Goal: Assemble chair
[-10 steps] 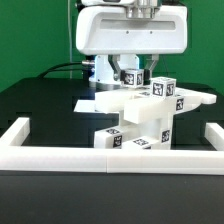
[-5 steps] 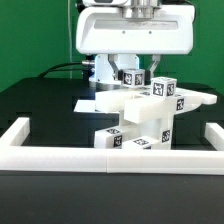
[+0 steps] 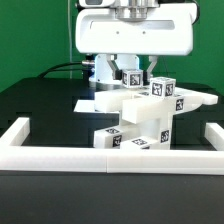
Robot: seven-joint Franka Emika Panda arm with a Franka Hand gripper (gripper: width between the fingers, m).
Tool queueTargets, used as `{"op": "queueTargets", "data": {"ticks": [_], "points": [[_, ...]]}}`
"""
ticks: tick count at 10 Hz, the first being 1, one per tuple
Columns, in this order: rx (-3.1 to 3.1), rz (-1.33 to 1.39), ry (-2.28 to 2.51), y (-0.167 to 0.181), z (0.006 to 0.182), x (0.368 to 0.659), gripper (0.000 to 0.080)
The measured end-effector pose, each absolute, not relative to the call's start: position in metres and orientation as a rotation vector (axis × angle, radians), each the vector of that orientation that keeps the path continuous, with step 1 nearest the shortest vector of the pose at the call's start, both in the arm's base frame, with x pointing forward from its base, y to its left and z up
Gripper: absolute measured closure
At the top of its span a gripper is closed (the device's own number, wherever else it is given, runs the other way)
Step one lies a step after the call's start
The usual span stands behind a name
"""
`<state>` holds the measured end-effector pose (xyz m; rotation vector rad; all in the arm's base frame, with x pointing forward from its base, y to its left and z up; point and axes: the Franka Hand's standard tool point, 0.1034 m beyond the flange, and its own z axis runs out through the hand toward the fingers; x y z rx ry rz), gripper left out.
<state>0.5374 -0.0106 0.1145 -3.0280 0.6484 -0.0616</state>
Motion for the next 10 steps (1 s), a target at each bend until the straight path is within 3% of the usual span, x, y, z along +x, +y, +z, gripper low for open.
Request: {"op": "queueTargets", "data": {"ticks": [10], "points": [[-2.487, 0.001, 1.730, -0.0065, 0.1139, 0.5381, 0.0402]]}}
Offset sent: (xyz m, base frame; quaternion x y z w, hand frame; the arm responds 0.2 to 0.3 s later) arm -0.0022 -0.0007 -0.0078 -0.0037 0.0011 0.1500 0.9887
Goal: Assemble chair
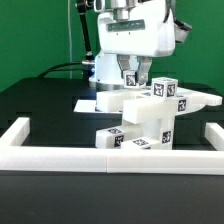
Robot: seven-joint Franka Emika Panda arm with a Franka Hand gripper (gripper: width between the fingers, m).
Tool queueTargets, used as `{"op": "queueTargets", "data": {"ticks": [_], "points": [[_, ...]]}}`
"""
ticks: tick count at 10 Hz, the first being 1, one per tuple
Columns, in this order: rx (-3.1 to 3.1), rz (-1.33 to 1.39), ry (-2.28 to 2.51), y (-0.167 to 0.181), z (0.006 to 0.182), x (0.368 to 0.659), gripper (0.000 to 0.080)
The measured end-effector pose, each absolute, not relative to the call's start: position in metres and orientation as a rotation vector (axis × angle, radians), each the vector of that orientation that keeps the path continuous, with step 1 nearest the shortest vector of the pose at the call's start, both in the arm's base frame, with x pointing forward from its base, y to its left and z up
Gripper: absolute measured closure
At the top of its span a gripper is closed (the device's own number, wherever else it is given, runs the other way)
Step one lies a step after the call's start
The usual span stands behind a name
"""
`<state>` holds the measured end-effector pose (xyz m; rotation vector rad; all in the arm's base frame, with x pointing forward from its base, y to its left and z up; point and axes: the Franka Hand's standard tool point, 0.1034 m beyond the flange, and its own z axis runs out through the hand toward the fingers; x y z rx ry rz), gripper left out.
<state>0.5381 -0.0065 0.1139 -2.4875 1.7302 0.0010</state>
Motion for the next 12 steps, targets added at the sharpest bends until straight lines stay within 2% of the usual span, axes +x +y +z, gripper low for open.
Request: {"op": "queueTargets", "data": {"ticks": [4, 5, 6, 12], "points": [[-2.427, 0.012, 1.809, -0.0041, 0.1138, 0.5380, 0.0389], [-2.479, 0.016, 1.738, -0.0034, 0.1142, 0.5380, 0.0227], [-2.518, 0.009, 1.681, -0.0029, 0.1148, 0.5388, 0.0165], [-2.884, -0.040, 0.929, 0.0038, 0.1148, 0.5383, 0.0150]]}}
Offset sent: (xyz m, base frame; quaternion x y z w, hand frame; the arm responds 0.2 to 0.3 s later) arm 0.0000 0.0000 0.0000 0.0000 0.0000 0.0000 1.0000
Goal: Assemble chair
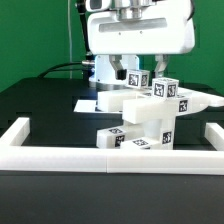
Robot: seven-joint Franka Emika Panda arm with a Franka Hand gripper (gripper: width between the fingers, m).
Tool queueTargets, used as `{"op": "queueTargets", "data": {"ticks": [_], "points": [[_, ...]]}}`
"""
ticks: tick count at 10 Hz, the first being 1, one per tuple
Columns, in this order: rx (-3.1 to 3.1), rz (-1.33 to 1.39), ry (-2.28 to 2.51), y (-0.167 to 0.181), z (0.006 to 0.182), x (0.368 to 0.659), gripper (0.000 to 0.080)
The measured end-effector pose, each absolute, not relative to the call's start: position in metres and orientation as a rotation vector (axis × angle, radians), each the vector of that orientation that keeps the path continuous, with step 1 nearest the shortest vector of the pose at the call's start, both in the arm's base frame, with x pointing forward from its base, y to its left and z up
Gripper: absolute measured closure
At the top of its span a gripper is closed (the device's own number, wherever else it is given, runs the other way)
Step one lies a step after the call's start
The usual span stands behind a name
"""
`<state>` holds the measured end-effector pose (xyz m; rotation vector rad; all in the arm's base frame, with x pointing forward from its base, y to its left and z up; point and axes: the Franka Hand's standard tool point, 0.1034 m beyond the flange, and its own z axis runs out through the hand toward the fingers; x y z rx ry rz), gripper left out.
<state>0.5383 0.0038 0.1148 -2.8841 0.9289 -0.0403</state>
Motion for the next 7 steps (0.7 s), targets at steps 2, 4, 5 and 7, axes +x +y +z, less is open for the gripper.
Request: {"op": "queueTargets", "data": {"ticks": [2, 4, 5, 7], "points": [[-2.928, -0.048, 0.786, 0.0033, 0.1144, 0.5382, 0.0150], [-2.990, -0.062, 0.524, 0.0028, 0.1143, 0.5381, 0.0150], [-3.013, -0.070, 0.389, 0.0031, 0.1145, 0.5383, 0.0150], [-3.047, -0.084, 0.109, 0.0027, 0.1153, 0.5386, 0.0150]]}}
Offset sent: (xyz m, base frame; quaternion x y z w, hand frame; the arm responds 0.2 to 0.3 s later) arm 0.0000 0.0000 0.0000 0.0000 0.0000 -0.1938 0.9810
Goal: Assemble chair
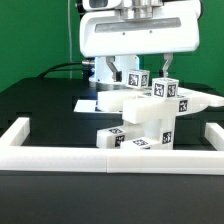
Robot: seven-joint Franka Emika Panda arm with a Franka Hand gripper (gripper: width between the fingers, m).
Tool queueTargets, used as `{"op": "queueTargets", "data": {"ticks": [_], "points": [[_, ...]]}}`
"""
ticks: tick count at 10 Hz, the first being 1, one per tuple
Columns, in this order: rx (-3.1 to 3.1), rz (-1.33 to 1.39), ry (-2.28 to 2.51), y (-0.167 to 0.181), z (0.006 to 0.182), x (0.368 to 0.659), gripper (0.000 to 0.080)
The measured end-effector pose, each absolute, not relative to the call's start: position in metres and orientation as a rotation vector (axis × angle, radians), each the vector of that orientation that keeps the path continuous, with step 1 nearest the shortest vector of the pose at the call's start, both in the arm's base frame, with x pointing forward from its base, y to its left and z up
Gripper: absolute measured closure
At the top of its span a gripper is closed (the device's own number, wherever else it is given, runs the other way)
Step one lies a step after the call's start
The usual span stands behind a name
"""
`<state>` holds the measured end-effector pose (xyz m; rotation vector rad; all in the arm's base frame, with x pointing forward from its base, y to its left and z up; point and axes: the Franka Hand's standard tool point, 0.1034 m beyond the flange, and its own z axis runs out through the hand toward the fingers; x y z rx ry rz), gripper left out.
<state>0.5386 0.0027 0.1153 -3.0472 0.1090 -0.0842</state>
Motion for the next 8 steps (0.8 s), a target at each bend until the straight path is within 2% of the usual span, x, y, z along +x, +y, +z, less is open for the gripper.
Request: {"op": "queueTargets", "data": {"ticks": [8], "points": [[-2.996, -0.099, -0.817, -0.0033, 0.1158, 0.5394, 0.0150]]}}
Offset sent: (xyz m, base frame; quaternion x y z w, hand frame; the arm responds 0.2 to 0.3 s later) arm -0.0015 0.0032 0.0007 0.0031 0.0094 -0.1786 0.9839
